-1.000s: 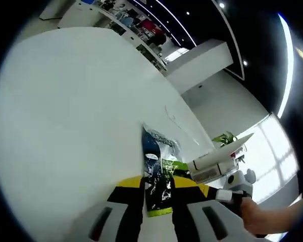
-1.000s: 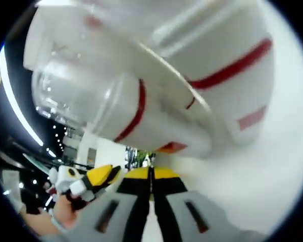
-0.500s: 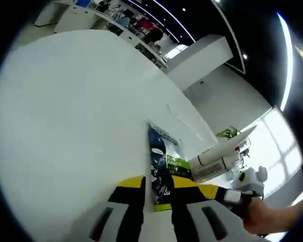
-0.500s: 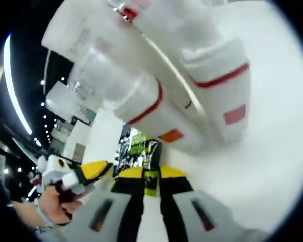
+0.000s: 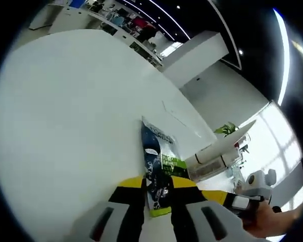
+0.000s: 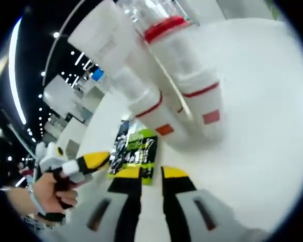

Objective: Arrange the skincare products in the storage area until every visible bottle or jar stands upright without overlapping.

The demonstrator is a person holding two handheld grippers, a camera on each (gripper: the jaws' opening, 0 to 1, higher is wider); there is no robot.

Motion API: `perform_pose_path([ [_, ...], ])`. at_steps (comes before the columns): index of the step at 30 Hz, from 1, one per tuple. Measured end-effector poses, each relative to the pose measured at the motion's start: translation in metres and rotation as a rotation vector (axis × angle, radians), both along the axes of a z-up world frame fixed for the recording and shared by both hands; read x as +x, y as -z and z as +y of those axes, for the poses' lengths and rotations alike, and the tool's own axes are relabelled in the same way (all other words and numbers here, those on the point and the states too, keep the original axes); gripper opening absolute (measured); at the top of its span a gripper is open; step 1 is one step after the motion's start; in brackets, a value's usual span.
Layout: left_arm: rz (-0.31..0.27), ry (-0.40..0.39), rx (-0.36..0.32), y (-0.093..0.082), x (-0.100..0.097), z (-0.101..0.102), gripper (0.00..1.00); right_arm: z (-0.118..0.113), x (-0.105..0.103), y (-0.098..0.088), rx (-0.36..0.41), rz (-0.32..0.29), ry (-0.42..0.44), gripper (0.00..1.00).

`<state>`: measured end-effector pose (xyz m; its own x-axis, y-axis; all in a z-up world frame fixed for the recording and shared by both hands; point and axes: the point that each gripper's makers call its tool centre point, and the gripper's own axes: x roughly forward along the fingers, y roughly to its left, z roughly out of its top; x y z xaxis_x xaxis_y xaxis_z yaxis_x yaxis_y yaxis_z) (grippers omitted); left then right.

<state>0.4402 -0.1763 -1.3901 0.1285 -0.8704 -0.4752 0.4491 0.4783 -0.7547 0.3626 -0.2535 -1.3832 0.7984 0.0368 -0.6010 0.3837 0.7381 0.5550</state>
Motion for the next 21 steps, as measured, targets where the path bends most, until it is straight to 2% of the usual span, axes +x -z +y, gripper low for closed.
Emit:
perform_pose_path([
  [6,-0.024,0.006,-0.008,0.001,-0.001,-0.011,0.16,-0.003,-0.011,-0.006,-0.007,-0.006,0.011,0.14],
  [9,-0.066,0.020,0.006,0.002,0.005,-0.014,0.15,-0.005,-0.017,-0.007,-0.013,-0.007,0.017,0.14],
  [13,-0.094,0.034,0.016,0.002,0.011,-0.017,0.14,-0.006,-0.025,-0.004,-0.010,-0.001,0.021,0.14],
  [17,-0.145,0.077,0.040,0.002,0.018,-0.019,0.13,-0.005,-0.035,-0.003,-0.003,0.005,0.026,0.14],
  [21,-0.149,0.086,0.043,0.001,0.025,-0.020,0.13,-0.006,-0.043,-0.003,-0.002,0.006,0.035,0.14],
])
